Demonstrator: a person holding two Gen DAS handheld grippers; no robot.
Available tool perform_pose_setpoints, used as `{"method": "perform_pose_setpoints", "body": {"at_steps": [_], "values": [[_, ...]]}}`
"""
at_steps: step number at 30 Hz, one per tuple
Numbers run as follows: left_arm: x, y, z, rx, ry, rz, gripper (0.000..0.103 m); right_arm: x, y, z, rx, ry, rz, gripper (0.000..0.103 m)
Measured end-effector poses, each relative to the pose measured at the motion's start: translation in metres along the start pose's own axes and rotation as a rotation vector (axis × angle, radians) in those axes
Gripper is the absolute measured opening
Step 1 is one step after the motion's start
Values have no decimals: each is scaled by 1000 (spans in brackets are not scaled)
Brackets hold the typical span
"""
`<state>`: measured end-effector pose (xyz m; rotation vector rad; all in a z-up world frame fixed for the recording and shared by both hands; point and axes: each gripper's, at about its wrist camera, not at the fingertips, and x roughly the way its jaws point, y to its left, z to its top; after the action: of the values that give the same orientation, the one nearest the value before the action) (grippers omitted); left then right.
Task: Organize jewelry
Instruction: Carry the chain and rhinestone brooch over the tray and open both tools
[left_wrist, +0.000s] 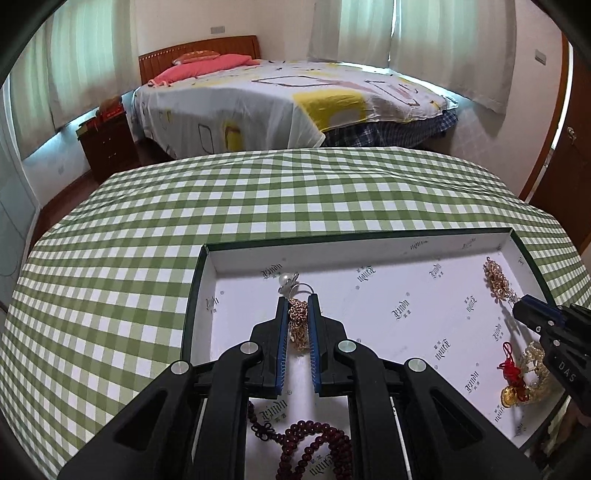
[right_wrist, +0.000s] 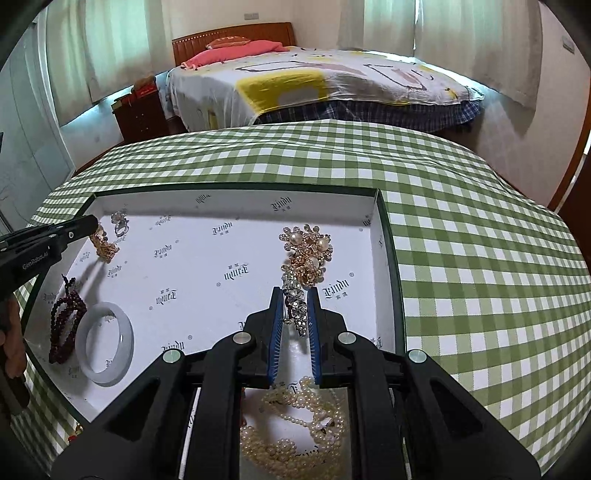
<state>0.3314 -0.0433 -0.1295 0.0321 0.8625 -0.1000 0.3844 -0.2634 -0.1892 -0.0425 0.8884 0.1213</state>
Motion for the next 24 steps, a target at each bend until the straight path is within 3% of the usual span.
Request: {"method": "perform_pose_setpoints", "body": {"at_steps": [3, 5, 7, 11, 14, 17, 24], "values": [[0, -3, 0, 12, 5, 7, 13, 0, -2, 0, 5, 0, 2, 16], [-1, -5, -1, 23, 5, 14, 13, -1, -2, 0, 8, -5, 4, 28], [-1, -6, -3, 32, 7, 17, 14, -4, -2, -1, 7, -14, 3, 30], [-4, -4, -5, 23, -5, 15, 38, -12, -2, -1, 11, -40, 9, 30], [-12, -2, -7, 9, -30, 6, 49, -24, -1, -2, 10, -68, 6, 32], [-26, -2, -9, 9, -77, -6, 58, -39, -1, -2, 14, -107, 1, 43], [-65, -12, -24, 58, -190, 20, 73, -71, -2, -6, 23, -176, -22, 45]]}}
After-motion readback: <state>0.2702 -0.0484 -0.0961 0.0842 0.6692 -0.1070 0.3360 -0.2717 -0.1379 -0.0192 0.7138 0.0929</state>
